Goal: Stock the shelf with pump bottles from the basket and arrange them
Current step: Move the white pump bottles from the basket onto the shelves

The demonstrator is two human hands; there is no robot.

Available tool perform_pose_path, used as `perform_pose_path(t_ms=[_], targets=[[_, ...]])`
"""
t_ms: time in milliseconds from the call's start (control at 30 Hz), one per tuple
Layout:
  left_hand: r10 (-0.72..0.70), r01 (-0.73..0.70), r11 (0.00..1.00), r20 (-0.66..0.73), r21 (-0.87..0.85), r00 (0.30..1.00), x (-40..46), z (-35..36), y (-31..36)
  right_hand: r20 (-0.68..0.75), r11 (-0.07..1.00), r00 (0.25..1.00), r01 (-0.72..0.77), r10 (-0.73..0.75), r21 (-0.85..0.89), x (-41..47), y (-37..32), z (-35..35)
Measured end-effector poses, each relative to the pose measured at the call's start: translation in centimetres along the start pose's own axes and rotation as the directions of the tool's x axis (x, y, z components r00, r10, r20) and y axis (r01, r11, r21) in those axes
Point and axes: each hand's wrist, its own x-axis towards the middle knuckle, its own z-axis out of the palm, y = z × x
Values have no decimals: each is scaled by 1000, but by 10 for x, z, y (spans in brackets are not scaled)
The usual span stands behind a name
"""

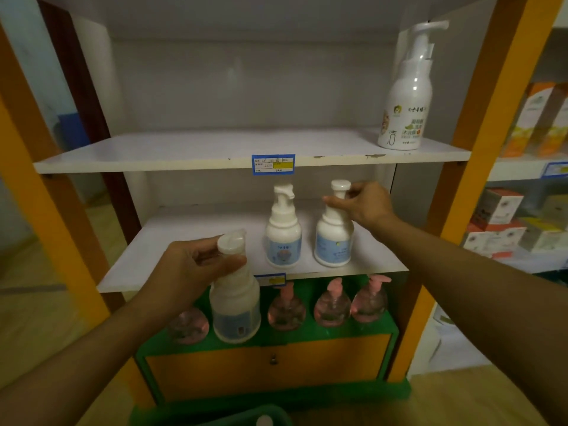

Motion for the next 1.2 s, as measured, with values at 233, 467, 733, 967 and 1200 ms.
perform_pose_path(t_ms=[233,467,733,967,1200], targets=[[-17,17,999,2,-34,1000,-3,0,-7,63,1000,998,14,-14,-3,5,6,3],[-33,32,999,-7,-37,999,-5,5,-9,451,999,893,-31,14,31,0,14,-10],[-17,17,999,9,-40,1000,-5,9,-5,414,996,907,-55,79,-71,-3,25,-16],[-28,28,998,12,-49,1000,-6,15,-3,338,989,938,-31,78,-145,-10,39,-13],[-23,24,998,13,-54,1000,-6,14,4,477,999,878,-43,34,8,-15,34,-8]])
